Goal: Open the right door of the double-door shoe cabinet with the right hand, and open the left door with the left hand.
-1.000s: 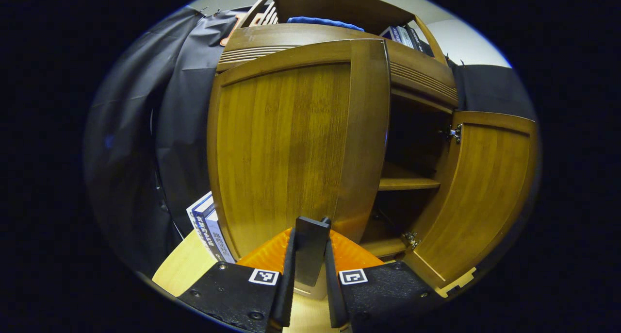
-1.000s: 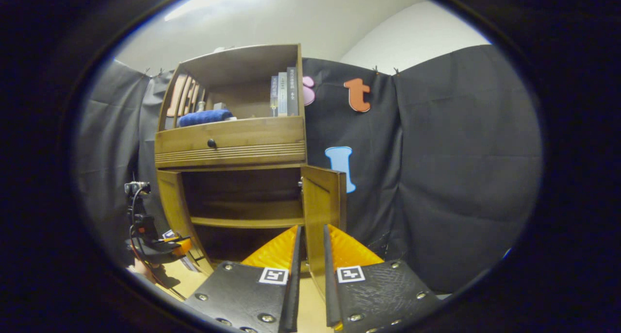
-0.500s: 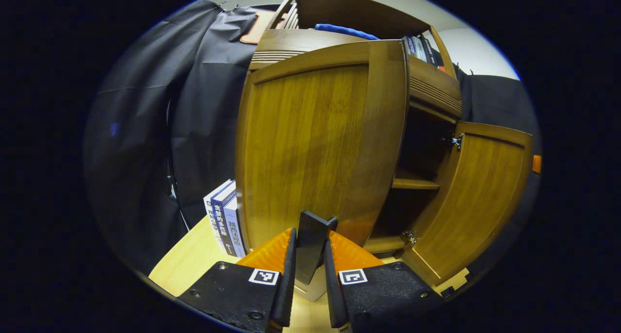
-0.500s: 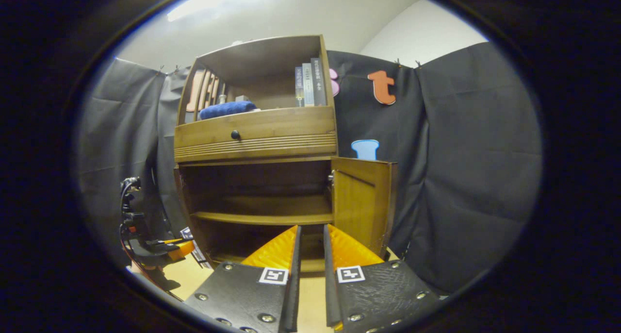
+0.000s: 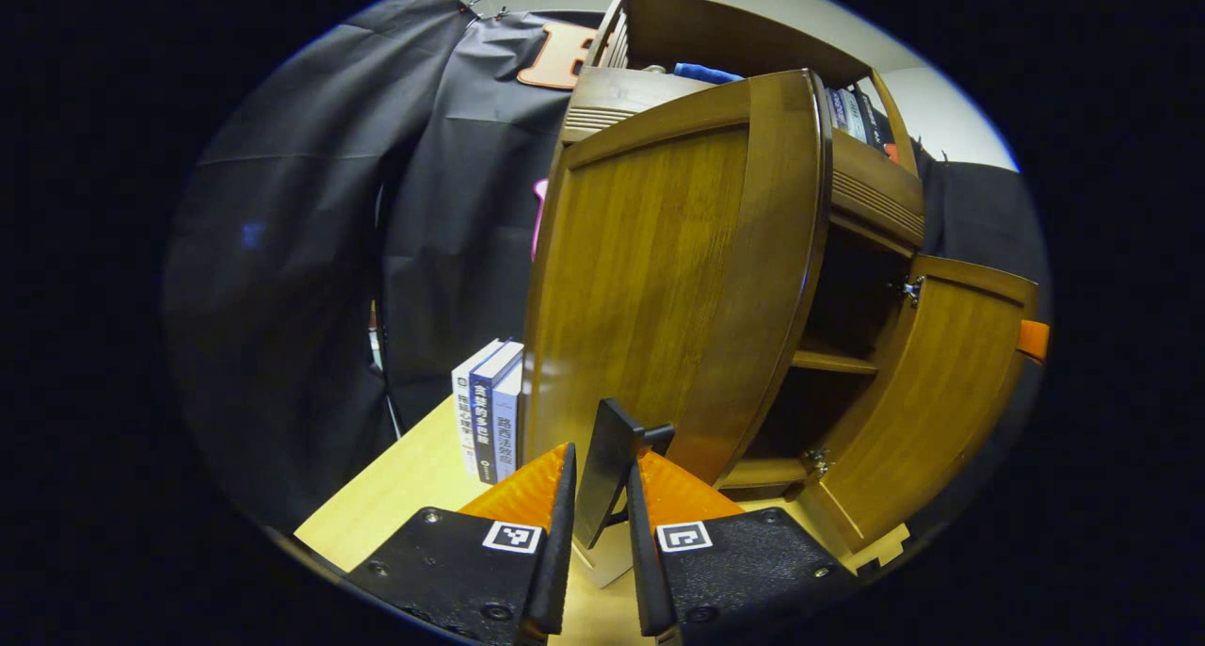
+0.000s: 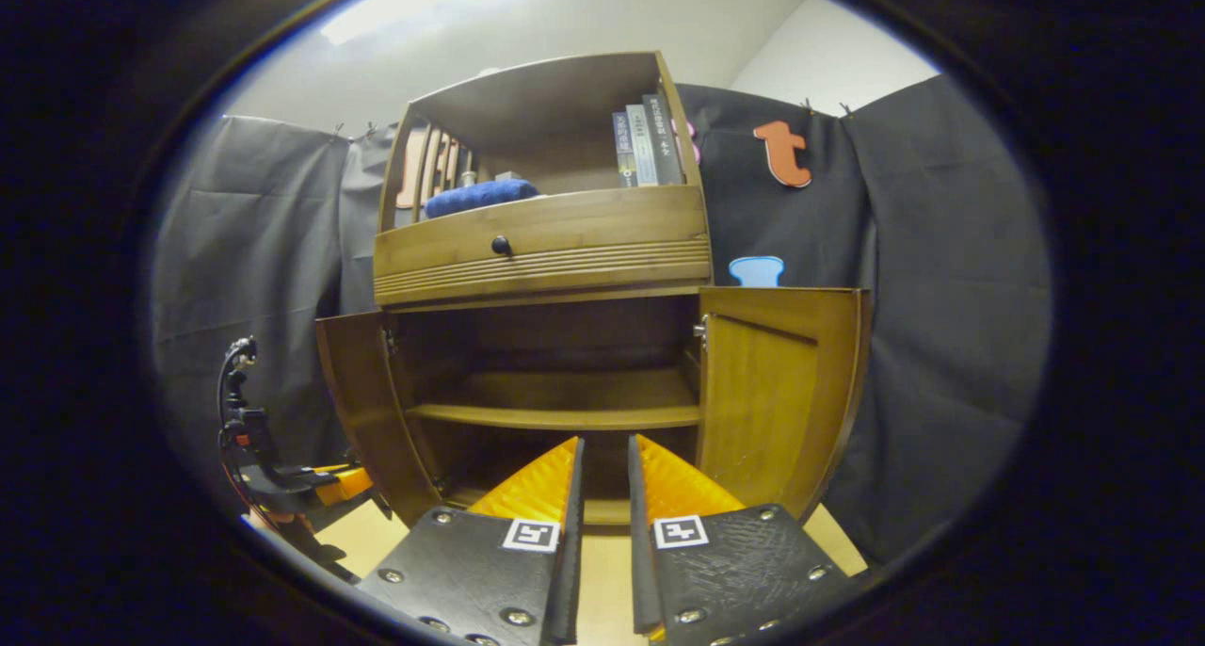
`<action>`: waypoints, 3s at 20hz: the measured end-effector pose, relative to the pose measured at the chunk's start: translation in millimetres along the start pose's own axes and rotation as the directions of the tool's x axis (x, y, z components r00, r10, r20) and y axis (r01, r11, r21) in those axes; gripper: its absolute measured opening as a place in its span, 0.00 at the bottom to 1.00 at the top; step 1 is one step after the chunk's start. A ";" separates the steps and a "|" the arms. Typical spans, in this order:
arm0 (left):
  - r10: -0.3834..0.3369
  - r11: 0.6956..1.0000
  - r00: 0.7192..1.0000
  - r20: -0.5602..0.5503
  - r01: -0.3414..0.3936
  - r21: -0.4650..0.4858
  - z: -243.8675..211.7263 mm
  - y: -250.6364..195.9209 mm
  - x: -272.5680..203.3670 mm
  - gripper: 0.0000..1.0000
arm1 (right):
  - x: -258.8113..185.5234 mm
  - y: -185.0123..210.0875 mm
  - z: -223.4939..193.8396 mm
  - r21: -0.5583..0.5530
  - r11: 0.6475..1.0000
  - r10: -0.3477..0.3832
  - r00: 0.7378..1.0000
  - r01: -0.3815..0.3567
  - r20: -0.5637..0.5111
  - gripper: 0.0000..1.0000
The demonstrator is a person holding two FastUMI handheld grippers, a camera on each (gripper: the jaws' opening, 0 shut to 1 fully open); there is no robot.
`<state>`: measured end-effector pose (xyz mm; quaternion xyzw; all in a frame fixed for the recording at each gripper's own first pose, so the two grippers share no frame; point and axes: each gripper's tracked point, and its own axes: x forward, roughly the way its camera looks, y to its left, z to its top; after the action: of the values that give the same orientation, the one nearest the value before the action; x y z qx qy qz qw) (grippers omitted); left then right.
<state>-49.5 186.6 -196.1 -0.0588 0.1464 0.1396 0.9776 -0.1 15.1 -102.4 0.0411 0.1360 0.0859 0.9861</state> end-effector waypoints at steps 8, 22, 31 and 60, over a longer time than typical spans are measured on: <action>0.072 0.997 0.997 -0.011 -0.072 -0.009 -2.6 34.5 -15.5 0.16 | 13.1 22.9 -5.9 0.007 0.998 0.064 0.998 -0.064 -0.008 0.22; 0.175 0.983 0.984 -0.008 -0.176 -0.055 -1.7 60.7 -26.1 0.12 | 28.9 41.4 -14.5 0.010 0.994 0.114 0.993 -0.113 -0.027 0.22; 0.259 0.962 0.966 -0.014 -0.259 -0.086 -3.5 85.7 -39.2 0.12 | 36.4 48.0 -25.0 0.016 0.990 0.138 0.989 -0.137 -0.047 0.22; 0.021 0.996 0.996 0.081 -0.028 0.088 48.2 -57.2 -24.5 0.12 | 21.3 16.2 -43.5 0.021 0.998 0.059 0.995 -0.058 -0.080 0.22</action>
<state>-42.3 133.2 -138.6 -0.0075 0.1140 0.1471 0.9825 5.5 37.4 -148.0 0.0507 0.1752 0.1151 0.9765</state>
